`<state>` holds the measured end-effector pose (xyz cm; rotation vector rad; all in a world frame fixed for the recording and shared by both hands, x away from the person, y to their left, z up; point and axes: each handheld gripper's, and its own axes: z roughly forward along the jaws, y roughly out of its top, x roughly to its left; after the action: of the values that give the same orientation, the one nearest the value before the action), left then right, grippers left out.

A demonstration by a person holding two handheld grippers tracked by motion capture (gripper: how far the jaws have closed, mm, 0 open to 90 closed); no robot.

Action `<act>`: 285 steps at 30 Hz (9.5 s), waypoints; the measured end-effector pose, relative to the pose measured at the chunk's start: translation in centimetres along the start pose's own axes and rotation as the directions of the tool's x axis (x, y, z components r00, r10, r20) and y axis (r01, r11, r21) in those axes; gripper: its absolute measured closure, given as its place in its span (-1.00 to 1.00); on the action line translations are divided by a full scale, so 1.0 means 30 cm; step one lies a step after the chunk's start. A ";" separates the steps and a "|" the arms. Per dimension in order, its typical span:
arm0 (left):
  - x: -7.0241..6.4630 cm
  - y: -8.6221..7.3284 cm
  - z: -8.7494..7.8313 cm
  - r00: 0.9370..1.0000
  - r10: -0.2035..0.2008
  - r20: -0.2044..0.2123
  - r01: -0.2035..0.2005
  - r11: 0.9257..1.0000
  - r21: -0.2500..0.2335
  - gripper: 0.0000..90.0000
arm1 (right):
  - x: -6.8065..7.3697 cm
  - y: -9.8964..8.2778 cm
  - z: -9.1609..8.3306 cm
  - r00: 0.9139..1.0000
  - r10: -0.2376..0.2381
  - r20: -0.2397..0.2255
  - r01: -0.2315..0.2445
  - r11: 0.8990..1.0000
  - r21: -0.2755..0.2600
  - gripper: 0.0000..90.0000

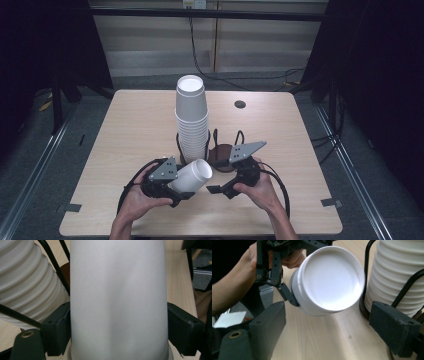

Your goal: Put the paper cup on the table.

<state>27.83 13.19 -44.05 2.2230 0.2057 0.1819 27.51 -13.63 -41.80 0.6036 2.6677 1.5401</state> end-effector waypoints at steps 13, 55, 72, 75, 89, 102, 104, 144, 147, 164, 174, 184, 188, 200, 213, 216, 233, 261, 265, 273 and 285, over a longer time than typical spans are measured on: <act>-0.009 0.024 0.009 0.997 0.072 -0.006 -0.070 0.987 0.146 -0.61 | 0.008 -0.006 0.018 0.999 -0.046 0.014 0.044 0.991 0.127 -0.70; -0.061 0.083 0.070 0.983 0.169 0.071 -0.182 0.931 0.316 -0.61 | -0.015 0.039 0.130 0.995 -0.050 -0.087 0.082 0.904 0.419 -0.62; -0.076 0.088 0.089 0.982 0.173 0.079 -0.189 0.934 0.302 -0.61 | -0.016 0.058 0.162 0.988 -0.028 -0.153 0.094 0.893 0.440 -0.57; -0.076 0.087 0.086 0.983 0.165 0.082 -0.182 0.939 0.293 -0.61 | -0.017 0.058 0.160 0.985 -0.031 -0.167 0.100 0.901 0.423 -0.53; -0.061 0.082 0.082 0.982 0.177 0.072 -0.190 0.947 0.259 -0.65 | -0.009 0.070 0.146 0.991 -0.030 -0.130 0.084 0.897 0.434 -0.48; -0.043 0.085 0.028 0.988 0.149 0.051 -0.155 0.974 0.168 -0.64 | -0.006 0.069 0.152 0.993 -0.052 -0.107 0.095 0.889 0.448 -0.48; -0.036 0.083 0.010 0.989 0.140 0.044 -0.145 0.980 0.133 -0.64 | -0.010 0.066 0.152 0.992 -0.053 -0.115 0.099 0.892 0.440 -0.48; -0.023 -0.077 -0.047 0.998 -0.069 0.002 0.068 0.981 -0.180 -0.65 | -0.043 -0.039 0.048 0.998 0.061 -0.017 -0.057 0.987 0.151 -0.49; -0.024 -0.083 -0.049 0.997 -0.079 0.008 0.079 0.976 -0.203 -0.65 | -0.044 -0.041 0.047 0.998 0.059 -0.019 -0.057 0.991 0.117 -0.49; -0.017 -0.101 -0.042 0.992 -0.124 0.032 0.128 0.953 -0.275 -0.65 | -0.033 -0.107 0.048 0.996 0.053 -0.070 -0.059 0.994 -0.089 -0.49; -0.005 -0.100 -0.035 0.990 -0.132 0.049 0.140 0.945 -0.297 -0.65 | -0.025 -0.121 0.054 0.995 0.024 -0.096 -0.037 0.990 -0.139 -0.49; 0.020 -0.081 -0.008 0.989 -0.133 0.059 0.144 0.946 -0.290 -0.92 | -0.024 -0.119 0.047 0.995 0.013 -0.095 -0.027 0.989 -0.145 -0.49; 0.028 -0.057 0.002 0.989 -0.125 0.083 0.144 0.945 -0.293 -0.97 | -0.024 -0.118 0.047 0.995 0.010 -0.096 -0.023 0.990 -0.137 -0.49; 0.040 -0.034 0.026 0.984 -0.109 0.142 0.152 0.927 -0.343 -0.99 | -0.019 -0.107 0.058 0.995 -0.008 -0.097 -0.005 0.990 -0.138 -0.49; 0.045 -0.032 0.029 0.983 -0.116 0.143 0.160 0.921 -0.356 -0.94 | -0.028 -0.103 0.071 0.995 -0.010 -0.104 -0.004 0.991 -0.133 -0.49; 0.044 -0.028 0.030 0.983 -0.112 0.145 0.157 0.926 -0.343 -0.92 | -0.029 -0.102 0.072 0.994 -0.011 -0.106 -0.003 0.992 -0.126 -0.49; 0.027 0.008 0.022 0.981 -0.102 0.166 0.150 0.938 -0.311 -0.77 | -0.033 -0.138 0.050 0.994 0.008 -0.107 -0.027 0.984 -0.174 -0.64; 0.056 -0.050 -0.090 0.987 -0.154 0.038 0.158 0.963 -0.217 -0.77 | -0.015 -0.191 0.002 0.968 0.065 0.244 0.014 0.951 -0.310 -0.72; 0.056 -0.057 -0.101 0.986 -0.166 0.023 0.168 0.966 -0.197 -0.78 | -0.008 -0.214 -0.001 0.948 0.070 0.311 0.048 0.934 -0.355 -0.72; 0.070 -0.063 -0.126 0.988 -0.155 0.005 0.154 0.978 -0.140 -0.78 | -0.002 -0.265 0.001 0.928 0.098 0.360 0.056 0.918 -0.394 -0.72; 0.122 -0.063 -0.173 0.984 -0.173 -0.047 0.171 0.984 -0.046 -0.78 | 0.002 -0.331 0.032 0.872 0.119 0.475 0.124 0.885 -0.449 -0.72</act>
<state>30.20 19.09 -42.16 2.1480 0.4165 0.1466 24.39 -17.22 -50.56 0.8190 1.8361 1.6632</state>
